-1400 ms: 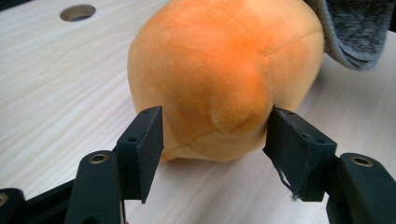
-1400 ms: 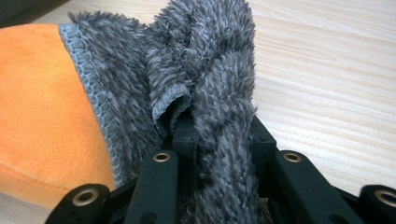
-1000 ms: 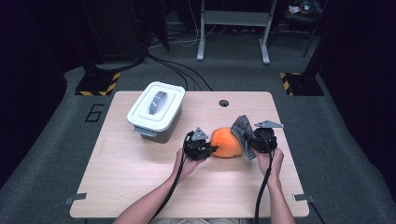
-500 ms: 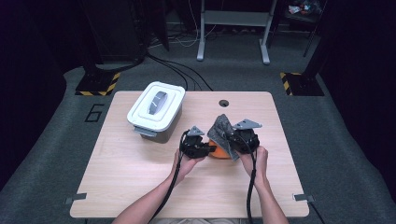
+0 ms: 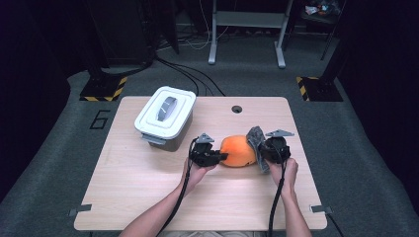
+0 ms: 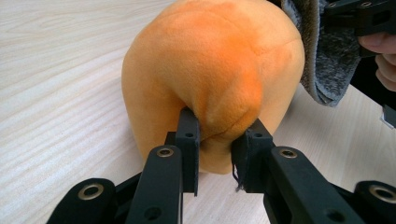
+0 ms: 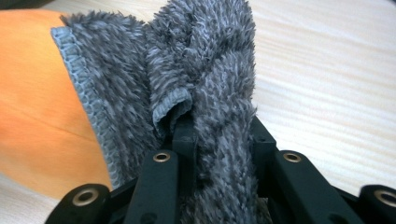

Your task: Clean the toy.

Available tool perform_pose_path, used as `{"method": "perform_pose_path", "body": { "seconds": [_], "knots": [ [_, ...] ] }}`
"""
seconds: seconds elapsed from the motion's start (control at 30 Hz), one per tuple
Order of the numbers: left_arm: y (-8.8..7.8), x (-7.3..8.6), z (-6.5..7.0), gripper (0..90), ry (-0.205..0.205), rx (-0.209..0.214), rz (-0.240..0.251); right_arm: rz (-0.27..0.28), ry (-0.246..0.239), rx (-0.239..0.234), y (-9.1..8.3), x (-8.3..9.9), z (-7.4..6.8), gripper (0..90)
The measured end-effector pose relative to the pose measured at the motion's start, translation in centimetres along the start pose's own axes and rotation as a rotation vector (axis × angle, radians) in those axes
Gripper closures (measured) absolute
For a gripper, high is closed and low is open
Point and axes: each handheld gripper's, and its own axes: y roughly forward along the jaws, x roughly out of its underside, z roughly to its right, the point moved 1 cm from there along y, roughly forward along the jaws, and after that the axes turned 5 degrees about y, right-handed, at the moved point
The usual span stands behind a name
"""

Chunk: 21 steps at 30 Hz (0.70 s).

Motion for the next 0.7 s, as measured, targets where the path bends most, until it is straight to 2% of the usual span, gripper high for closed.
{"method": "perform_pose_path", "body": {
  "seconds": [0.07, 0.1, 0.2, 0.3, 0.33, 0.4, 0.43, 0.5, 0.57, 0.7],
  "knots": [
    [-0.1, 0.0, -0.1, 73.8, 0.006, -0.002, -0.007, 0.018, 0.0, -0.007, -0.4, -0.2, -0.1, 71.0],
    [-0.1, 0.0, -0.2, 73.8, -0.004, 0.0, -0.005, 0.034, 0.002, -0.01, -0.7, -0.4, -0.3, 71.0],
    [-0.1, 0.1, -0.4, 73.8, -0.004, 0.008, -0.004, 0.091, -0.015, -0.069, -2.1, -1.3, -1.3, 70.9],
    [-0.1, 0.1, -0.3, 73.7, 0.019, 0.004, -0.008, 0.12, -0.058, -0.124, -2.9, -2.1, -3.5, 70.9],
    [-0.1, 0.1, -0.3, 73.8, 0.022, 0.004, -0.012, 0.121, -0.096, -0.141, -3.0, -2.4, -4.6, 70.9],
    [-0.1, 0.1, -0.4, 73.8, 0.015, 0.0, -0.009, 0.113, -0.135, -0.147, -2.8, -2.6, -5.9, 70.8],
    [-0.1, 0.1, -0.5, 73.8, 0.01, -0.001, -0.011, 0.105, -0.169, -0.13, -2.5, -2.6, -6.5, 70.9],
    [-0.2, 0.2, -0.7, 73.8, -0.009, 0.006, -0.009, 0.096, -0.166, -0.118, -1.9, -2.6, -6.4, 70.9],
    [-0.1, 0.2, -0.6, 73.8, -0.003, 0.004, -0.002, 0.092, -0.147, -0.123, -1.8, -2.5, -5.9, 71.0],
    [0.0, 0.3, -0.7, 73.9, -0.003, 0.005, -0.003, 0.086, -0.123, -0.081, -1.8, -2.1, -4.5, 71.0]
  ]
}}
